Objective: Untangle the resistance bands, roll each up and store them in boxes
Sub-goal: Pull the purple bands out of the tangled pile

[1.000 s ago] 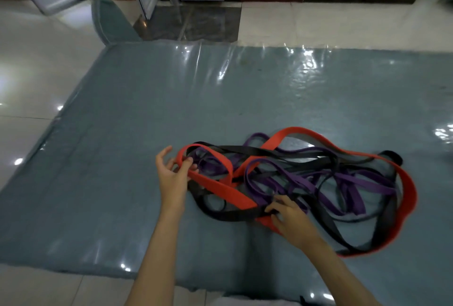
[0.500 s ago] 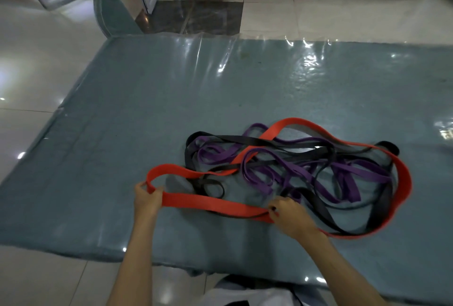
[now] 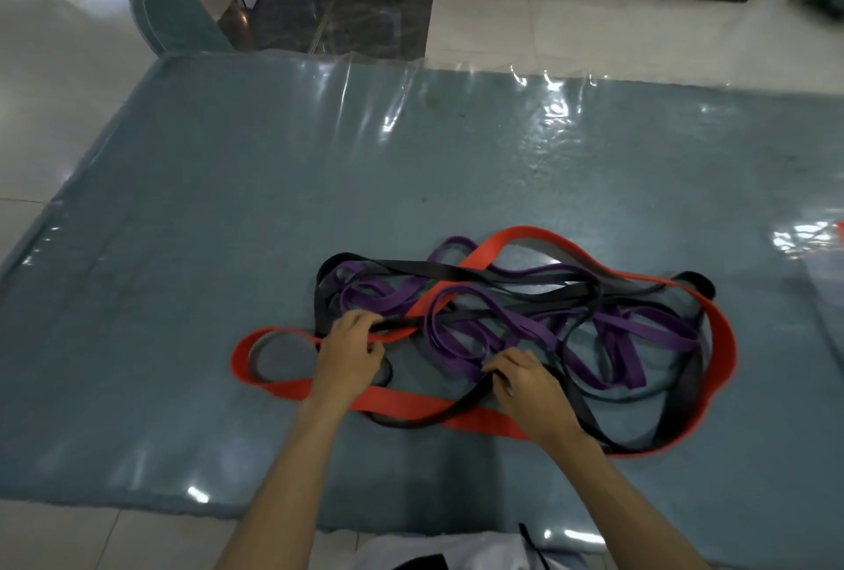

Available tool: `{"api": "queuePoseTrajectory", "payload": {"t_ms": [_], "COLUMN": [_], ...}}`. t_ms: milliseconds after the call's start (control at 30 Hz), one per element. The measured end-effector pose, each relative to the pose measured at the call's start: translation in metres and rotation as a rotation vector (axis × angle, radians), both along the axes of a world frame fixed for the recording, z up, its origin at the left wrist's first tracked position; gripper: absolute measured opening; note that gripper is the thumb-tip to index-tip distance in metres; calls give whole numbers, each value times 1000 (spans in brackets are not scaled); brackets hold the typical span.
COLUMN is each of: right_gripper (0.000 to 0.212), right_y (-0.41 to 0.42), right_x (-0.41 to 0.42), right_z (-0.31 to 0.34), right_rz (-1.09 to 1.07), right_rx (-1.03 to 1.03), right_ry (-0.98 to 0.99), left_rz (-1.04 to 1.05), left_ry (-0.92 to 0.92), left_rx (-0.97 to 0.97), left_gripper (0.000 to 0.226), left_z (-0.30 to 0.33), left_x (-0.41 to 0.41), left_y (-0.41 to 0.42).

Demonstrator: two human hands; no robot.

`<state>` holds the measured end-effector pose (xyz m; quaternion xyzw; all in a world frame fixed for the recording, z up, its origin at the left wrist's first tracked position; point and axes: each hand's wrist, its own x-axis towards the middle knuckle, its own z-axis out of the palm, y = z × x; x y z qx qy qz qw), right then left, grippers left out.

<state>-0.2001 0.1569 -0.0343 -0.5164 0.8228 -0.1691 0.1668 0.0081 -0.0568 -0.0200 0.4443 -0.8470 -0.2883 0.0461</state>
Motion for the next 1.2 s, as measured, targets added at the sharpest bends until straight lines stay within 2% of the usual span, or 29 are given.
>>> {"api": "queuePoseTrajectory", "payload": {"t_ms": [167, 300, 400, 467, 533, 667, 733, 800, 867, 933, 1000, 1067, 1133, 1200], "right_gripper": [38, 63, 67, 58, 48, 45, 44, 45, 48, 51, 48, 41, 38, 32], "right_y": [-20, -40, -48, -51, -54, -56, -53, -48, -44, -43, -44, -47, -50, -54], "right_x": [-28, -52, -68, -78, -88, -98, -99, -99, -95, -89, -87, -84, -81, -77], "right_z": [-6, -19, -30, -35, -34, -26, -23, -21, -18, -13, -6, 3, 17, 35], "right_rz": [-120, -259, -248, -237, -274, -375, -426, -491, -521, -508, -466, -403, -352, -295], "right_rx": [14, 80, 226, 241, 164, -47, -132, -149, -209, -287, -335, -379, -433, -481], "right_ry": [14, -92, -78, -37, -82, -131, -177, -199, -232, -310, -365, -420, -446, -448], "left_rz": [-152, -195, -192, -171, -99, 36, 84, 114, 56, -128, -302, -398, -392, -308], "left_ry": [-230, -369, -299, -250, -155, 33, 42, -23, -58, 65, 204, 165, 111, 157], "left_rx": [34, -80, -137, -189, -233, -318, -323, -244, -219, -233, -65, 196, 387, 596], "left_gripper": [44, 53, 39, 29, 23, 18, 18, 24, 30, 29, 44, 83, 122, 143], "left_z": [-21, -37, -38, -30, -19, 0, 4, 5, 5, 4, 4, 1, -8, -12], "left_x": [-46, -56, -54, -52, -48, -48, -53, -61, -69, -76, -83, -88, -92, -95], "left_y": [-11, -13, -21, -30, -41, -62, -71, -76, -75, -66, -47, -26, -6, 8]}}
